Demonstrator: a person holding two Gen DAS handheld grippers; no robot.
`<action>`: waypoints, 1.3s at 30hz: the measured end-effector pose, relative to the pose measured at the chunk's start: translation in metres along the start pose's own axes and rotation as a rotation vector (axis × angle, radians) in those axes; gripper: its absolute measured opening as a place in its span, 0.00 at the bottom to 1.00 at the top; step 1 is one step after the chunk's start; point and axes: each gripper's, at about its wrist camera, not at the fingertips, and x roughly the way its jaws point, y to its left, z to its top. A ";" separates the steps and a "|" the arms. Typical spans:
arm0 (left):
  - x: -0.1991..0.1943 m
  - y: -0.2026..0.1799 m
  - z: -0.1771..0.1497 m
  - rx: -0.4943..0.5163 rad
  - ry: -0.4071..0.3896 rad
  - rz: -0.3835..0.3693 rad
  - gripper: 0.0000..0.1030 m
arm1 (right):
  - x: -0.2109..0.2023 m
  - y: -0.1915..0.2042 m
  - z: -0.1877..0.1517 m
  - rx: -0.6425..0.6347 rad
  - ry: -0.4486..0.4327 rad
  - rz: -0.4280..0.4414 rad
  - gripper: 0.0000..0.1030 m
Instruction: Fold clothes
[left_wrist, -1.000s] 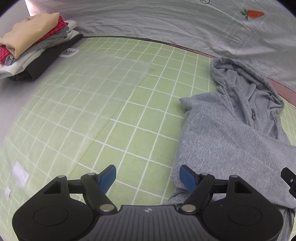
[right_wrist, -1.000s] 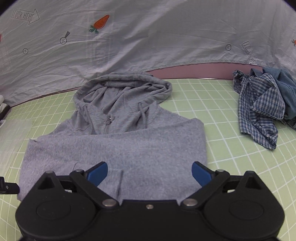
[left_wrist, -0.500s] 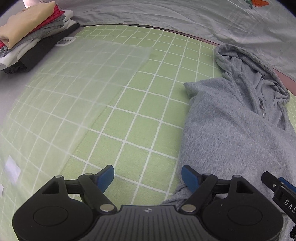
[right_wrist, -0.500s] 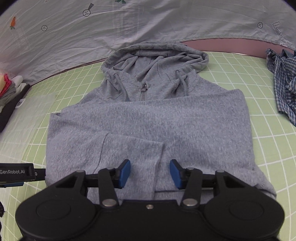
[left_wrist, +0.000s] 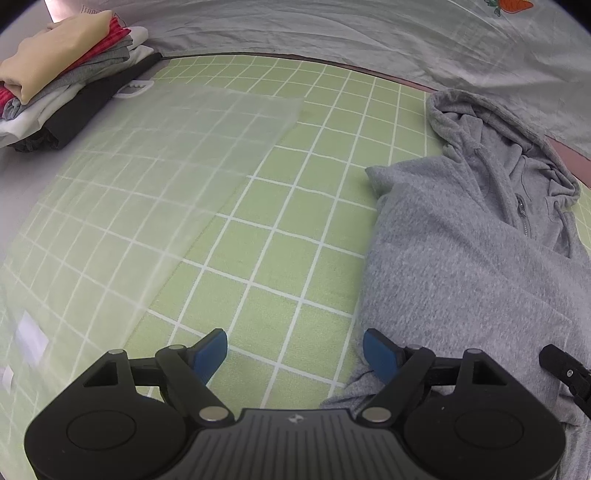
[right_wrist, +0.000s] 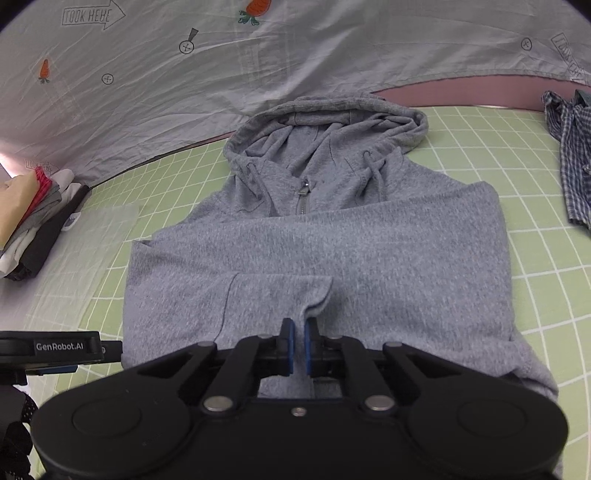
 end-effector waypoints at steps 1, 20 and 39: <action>-0.003 -0.001 0.001 0.003 -0.010 -0.001 0.79 | -0.004 0.000 0.001 -0.009 -0.013 0.002 0.06; -0.010 -0.062 0.032 0.186 -0.107 -0.065 0.82 | -0.034 -0.084 0.040 0.078 -0.072 -0.157 0.06; 0.006 -0.071 0.023 0.238 -0.066 -0.040 0.83 | 0.011 -0.111 0.023 0.055 0.010 -0.234 0.10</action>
